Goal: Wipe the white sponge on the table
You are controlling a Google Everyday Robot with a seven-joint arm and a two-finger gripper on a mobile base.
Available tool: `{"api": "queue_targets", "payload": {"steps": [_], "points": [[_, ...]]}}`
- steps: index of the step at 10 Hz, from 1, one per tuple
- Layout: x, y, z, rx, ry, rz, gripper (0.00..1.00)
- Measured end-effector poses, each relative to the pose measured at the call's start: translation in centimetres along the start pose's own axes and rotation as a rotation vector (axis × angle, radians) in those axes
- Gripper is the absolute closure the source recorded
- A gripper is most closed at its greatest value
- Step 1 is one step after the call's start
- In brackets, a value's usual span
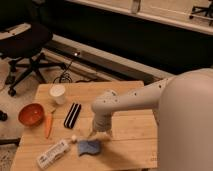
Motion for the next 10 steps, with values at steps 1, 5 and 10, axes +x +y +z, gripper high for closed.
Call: {"api": "queue_targets", "payload": {"steps": [1, 5, 10], "points": [[0.4, -0.1, 0.3, 0.005, 0.014, -0.009, 0.20], [1.6, 0.0, 1.0, 0.020, 0.055, -0.029, 0.20], [1.2, 0.1, 1.2, 0.036, 0.065, -0.024, 0.24]]}}
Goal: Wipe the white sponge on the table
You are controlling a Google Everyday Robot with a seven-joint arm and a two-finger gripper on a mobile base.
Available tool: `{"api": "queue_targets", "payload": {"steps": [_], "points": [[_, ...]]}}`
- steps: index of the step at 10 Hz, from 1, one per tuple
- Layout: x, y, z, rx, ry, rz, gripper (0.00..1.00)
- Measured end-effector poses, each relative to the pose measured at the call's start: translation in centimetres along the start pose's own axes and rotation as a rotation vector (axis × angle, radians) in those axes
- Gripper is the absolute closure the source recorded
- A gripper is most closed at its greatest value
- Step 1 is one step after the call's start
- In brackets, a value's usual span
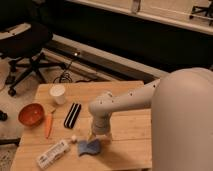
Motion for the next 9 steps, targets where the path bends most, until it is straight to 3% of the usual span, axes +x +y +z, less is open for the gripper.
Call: {"api": "queue_targets", "payload": {"steps": [5, 9], "points": [[-0.25, -0.04, 0.12, 0.002, 0.005, 0.007, 0.74], [0.02, -0.14, 0.41, 0.000, 0.014, 0.013, 0.78]]}}
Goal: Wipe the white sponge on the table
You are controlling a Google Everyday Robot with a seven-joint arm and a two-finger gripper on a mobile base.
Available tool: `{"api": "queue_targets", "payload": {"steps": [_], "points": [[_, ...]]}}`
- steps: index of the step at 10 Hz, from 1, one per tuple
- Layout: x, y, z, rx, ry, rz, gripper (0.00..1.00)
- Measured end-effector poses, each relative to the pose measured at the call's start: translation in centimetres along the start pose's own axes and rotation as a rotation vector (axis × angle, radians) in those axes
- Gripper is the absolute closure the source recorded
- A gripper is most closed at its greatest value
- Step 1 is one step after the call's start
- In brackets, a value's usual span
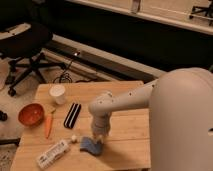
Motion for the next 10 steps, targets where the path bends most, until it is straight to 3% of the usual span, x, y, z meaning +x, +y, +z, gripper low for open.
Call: {"api": "queue_targets", "payload": {"steps": [4, 8, 10], "points": [[-1.1, -0.2, -1.1, 0.003, -0.034, 0.010, 0.78], [-4.1, 0.0, -3.8, 0.016, -0.119, 0.016, 0.78], [-5.0, 0.4, -4.5, 0.030, -0.139, 0.009, 0.78]]}}
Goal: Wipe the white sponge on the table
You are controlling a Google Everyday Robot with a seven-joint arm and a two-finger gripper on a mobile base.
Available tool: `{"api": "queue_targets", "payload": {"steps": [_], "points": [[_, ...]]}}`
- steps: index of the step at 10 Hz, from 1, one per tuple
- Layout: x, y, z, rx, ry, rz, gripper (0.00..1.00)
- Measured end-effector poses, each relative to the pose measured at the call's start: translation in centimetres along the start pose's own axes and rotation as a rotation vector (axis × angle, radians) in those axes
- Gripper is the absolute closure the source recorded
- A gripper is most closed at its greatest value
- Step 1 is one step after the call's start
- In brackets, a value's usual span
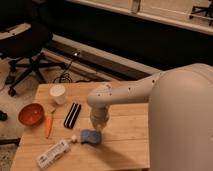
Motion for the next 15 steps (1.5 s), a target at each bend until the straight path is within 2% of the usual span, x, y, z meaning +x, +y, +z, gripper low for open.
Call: {"api": "queue_targets", "payload": {"steps": [2, 5, 7, 11, 15], "points": [[-1.6, -0.6, -0.1, 0.014, -0.013, 0.018, 0.78], [-3.5, -1.7, 0.8, 0.033, -0.008, 0.039, 0.78], [-5.6, -2.5, 0.9, 0.043, -0.014, 0.054, 0.78], [-9.3, -2.7, 0.4, 0.053, -0.030, 0.048, 0.78], [-12.6, -4.7, -0.7, 0.073, -0.050, 0.076, 0.78]]}}
